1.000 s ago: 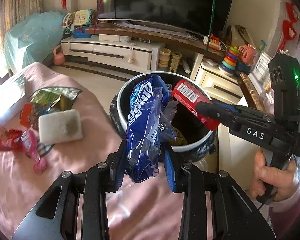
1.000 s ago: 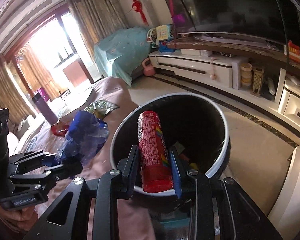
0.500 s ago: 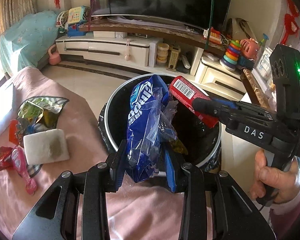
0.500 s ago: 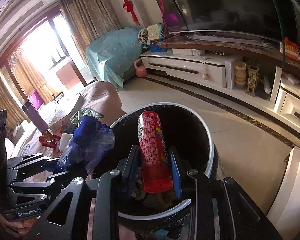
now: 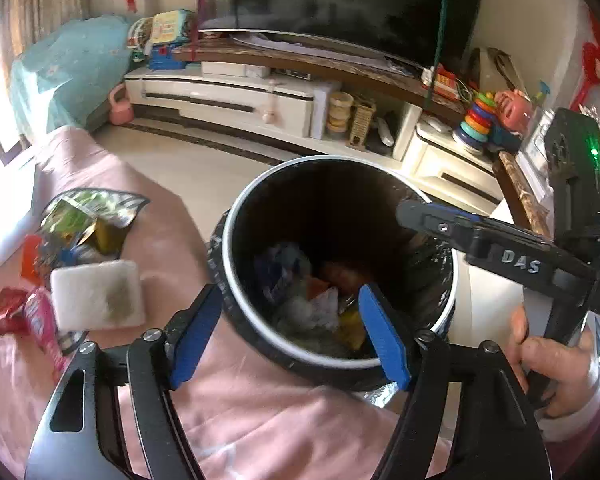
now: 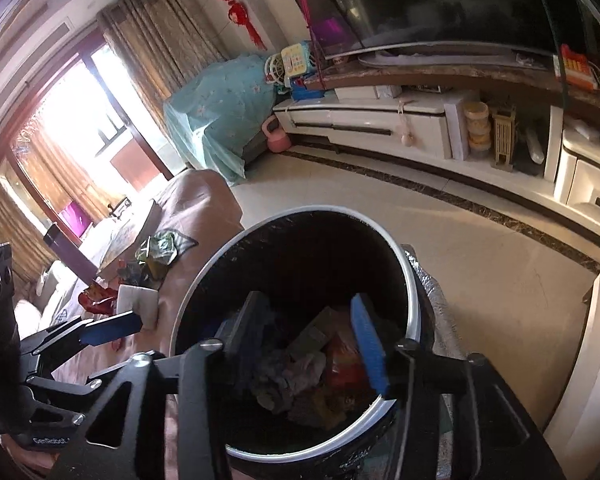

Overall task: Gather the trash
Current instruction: 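Carry the blue bag and red tube over the bin and release both, then move both open tools back over the table toward the sponge and chip bag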

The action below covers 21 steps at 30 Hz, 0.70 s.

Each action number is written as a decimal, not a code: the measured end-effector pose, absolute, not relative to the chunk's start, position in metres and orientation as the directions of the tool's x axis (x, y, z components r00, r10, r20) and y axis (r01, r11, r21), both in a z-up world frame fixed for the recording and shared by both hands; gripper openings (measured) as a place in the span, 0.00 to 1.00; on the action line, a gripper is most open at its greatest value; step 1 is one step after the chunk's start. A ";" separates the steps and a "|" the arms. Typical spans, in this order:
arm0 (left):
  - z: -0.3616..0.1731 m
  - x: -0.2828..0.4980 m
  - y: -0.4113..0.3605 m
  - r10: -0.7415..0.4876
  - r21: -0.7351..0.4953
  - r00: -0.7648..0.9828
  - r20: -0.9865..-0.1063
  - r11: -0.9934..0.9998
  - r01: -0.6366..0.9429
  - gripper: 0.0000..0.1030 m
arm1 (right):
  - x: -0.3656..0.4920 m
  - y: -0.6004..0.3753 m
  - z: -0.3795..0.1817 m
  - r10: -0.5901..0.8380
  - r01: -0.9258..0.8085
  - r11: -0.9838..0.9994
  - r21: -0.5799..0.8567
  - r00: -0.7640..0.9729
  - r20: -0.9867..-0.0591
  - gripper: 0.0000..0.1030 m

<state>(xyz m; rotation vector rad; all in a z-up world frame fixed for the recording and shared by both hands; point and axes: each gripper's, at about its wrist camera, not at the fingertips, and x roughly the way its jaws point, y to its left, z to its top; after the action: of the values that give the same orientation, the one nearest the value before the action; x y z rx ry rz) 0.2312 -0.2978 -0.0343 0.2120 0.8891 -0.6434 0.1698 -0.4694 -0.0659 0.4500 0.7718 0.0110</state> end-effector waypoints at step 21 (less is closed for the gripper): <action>-0.058 0.194 -0.142 -0.356 -0.181 0.536 -0.765 0.919 0.351 0.77 | 0.137 -0.363 -0.043 0.251 -0.011 0.928 0.372 0.758 -0.603 0.97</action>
<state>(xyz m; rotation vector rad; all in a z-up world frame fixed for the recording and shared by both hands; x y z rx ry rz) 0.1944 -0.1417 -0.0578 -0.0057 0.9122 -0.4209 0.1374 -0.3630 -0.0428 0.3611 0.7002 0.1459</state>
